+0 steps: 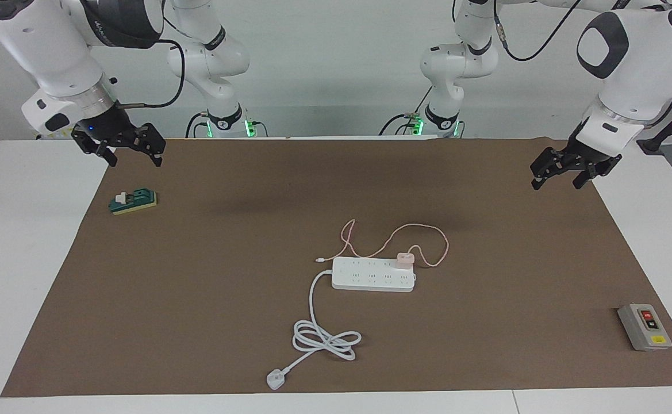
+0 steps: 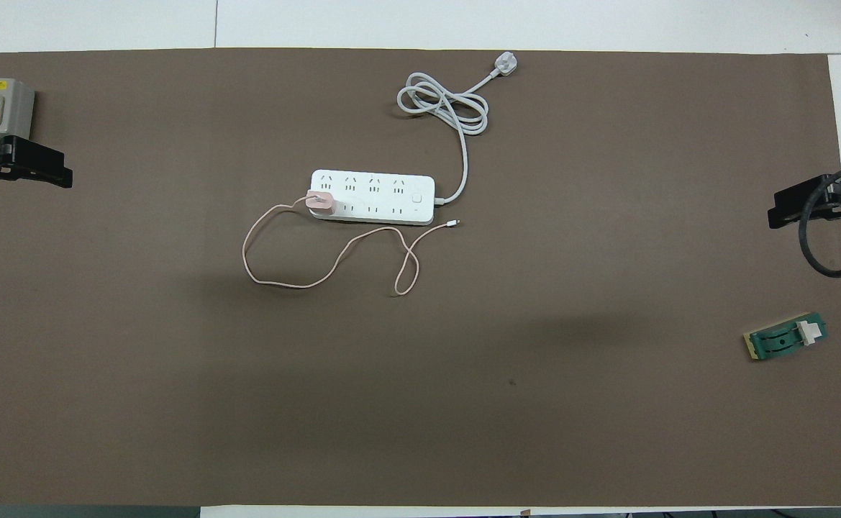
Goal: Unplug charger and place it aside
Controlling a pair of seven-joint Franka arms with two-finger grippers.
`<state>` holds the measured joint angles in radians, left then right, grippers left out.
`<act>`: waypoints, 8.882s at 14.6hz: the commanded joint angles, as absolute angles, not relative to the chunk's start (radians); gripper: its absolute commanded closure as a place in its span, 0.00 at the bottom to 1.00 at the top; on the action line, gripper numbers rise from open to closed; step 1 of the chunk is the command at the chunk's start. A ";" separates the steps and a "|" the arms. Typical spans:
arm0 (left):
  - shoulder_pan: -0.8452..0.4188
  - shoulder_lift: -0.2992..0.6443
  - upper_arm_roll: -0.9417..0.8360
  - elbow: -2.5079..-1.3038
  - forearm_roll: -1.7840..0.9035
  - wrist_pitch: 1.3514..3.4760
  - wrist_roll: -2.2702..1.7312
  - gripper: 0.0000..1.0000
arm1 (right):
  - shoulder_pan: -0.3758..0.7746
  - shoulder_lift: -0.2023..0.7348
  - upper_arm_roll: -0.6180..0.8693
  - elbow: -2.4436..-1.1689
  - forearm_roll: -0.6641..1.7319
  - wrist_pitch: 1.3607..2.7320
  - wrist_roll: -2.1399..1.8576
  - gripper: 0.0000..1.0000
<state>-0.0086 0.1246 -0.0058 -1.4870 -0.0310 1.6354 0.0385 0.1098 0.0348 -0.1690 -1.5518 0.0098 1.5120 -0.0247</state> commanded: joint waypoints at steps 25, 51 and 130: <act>-0.040 0.118 -0.002 -1.460 -0.021 1.612 -0.044 0.00 | 0.058 0.025 -0.117 -1.565 0.130 1.598 0.137 0.00; -0.086 0.179 -0.003 -1.454 -0.103 1.586 -1.022 0.00 | 0.408 0.259 -0.095 -1.761 0.647 2.132 1.655 0.00; -0.442 0.548 -0.002 -1.537 0.014 2.049 -1.885 0.07 | 0.548 0.693 -0.090 -1.548 0.917 2.447 1.306 0.00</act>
<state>-0.4381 0.5488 -0.0046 -1.5250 -0.0023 2.0301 -1.8828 0.5550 0.6882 -0.0959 -1.5482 0.9189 2.4342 1.3529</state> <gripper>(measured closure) 0.066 0.000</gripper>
